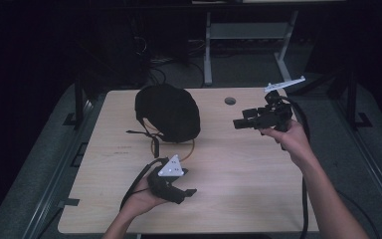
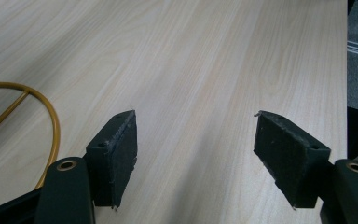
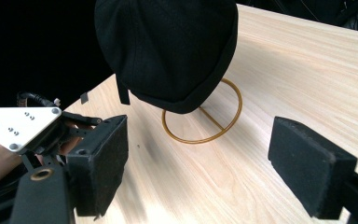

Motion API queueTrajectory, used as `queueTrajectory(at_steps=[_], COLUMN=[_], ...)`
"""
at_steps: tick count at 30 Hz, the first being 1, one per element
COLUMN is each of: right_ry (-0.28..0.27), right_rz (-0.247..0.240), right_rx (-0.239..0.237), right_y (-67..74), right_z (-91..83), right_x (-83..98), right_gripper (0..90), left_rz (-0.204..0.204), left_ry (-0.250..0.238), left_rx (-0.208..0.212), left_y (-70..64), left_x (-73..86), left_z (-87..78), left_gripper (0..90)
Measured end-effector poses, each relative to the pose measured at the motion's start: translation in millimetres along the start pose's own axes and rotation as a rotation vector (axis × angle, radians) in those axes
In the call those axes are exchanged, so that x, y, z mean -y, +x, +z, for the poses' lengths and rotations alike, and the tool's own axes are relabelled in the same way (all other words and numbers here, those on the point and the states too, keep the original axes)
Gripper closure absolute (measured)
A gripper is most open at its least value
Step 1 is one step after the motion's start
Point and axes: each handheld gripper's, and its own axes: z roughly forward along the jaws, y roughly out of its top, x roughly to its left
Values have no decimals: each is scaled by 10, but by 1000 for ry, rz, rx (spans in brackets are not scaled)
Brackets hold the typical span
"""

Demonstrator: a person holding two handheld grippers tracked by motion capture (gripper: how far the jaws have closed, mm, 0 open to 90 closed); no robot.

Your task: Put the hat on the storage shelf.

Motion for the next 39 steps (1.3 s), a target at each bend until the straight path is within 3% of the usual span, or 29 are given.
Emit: queueTrajectory(at_steps=[31, 39], right_ry=[-1, -4], right_rz=[60, 73], right_rx=[12, 26], right_y=[-167, -139], right_z=[-216, -320], right_x=[545, 753], right_gripper=[192, 187], left_rz=[-5, -9], left_ry=[1, -6], left_rx=[2, 6], left_y=[-9, -4], left_x=[9, 10], left_z=[29, 37], left_gripper=[300, 300])
